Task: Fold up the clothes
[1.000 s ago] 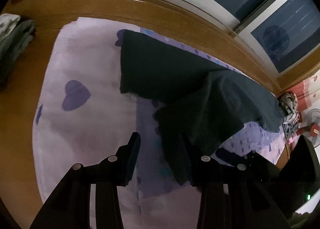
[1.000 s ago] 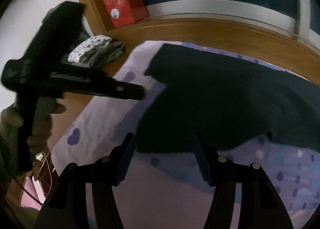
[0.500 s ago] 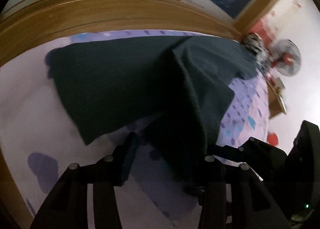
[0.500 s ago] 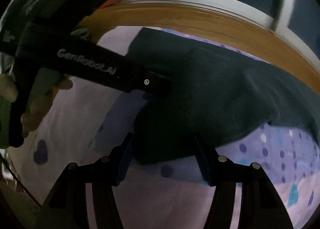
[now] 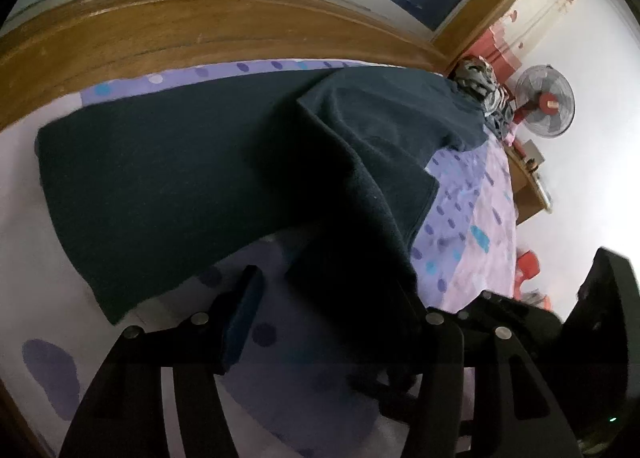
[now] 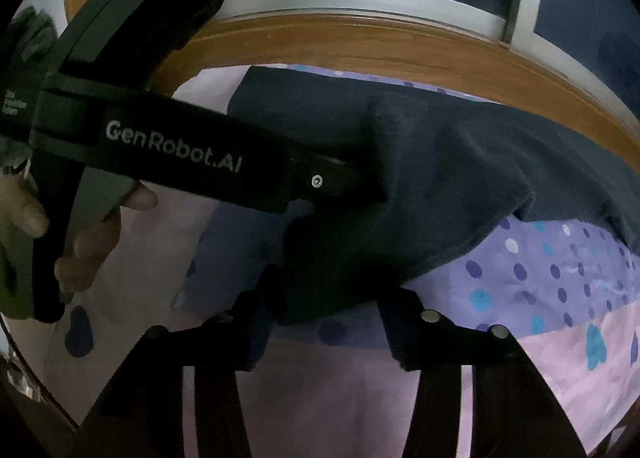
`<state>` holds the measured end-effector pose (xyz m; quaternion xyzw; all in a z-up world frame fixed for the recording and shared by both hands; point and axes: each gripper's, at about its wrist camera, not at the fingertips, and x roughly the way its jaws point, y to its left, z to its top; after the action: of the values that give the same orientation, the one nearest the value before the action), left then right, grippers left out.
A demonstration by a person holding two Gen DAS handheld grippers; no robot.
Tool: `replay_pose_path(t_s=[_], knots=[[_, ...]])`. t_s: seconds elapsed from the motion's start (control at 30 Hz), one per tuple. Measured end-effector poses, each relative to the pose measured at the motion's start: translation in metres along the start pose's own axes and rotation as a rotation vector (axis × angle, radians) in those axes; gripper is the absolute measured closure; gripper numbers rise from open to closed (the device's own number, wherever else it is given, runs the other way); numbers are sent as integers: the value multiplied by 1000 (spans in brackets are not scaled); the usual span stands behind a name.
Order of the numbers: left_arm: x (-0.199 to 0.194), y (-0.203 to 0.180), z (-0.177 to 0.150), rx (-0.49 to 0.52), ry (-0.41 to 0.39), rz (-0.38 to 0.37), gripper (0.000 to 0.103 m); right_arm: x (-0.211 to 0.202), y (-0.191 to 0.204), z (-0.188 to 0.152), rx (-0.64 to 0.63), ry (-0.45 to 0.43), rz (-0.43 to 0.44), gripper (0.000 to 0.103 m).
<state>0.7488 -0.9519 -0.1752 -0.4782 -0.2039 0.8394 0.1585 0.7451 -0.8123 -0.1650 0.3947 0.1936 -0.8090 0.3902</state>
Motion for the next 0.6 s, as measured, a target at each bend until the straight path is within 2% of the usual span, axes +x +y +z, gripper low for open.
replay_pose_path(t_s=[0.17, 0.23, 0.33, 0.37, 0.43, 0.47, 0.5, 0.6], knots=[[7, 7, 1, -107, -10, -124, 46, 2, -1, 1, 4, -6, -4, 61], [12, 9, 2, -143, -18, -150, 47, 3, -2, 0, 9, -9, -3, 62], [20, 12, 2, -188, -2, -168, 99, 3, -3, 2, 12, -12, -1, 62], [19, 13, 1, -193, -6, -166, 98, 3, -3, 2, 13, -13, -2, 64], [17, 11, 1, -193, -18, -155, 99, 1, -4, 3, 34, -19, -10, 78], [11, 10, 3, -186, -32, -151, 99, 0, -5, 3, 44, -22, -14, 91], [6, 8, 5, -179, -46, -147, 99, -2, -6, 4, 54, -25, -18, 96], [-14, 5, 19, -154, -90, -146, 99, -16, -5, 18, 79, -82, 2, 97]])
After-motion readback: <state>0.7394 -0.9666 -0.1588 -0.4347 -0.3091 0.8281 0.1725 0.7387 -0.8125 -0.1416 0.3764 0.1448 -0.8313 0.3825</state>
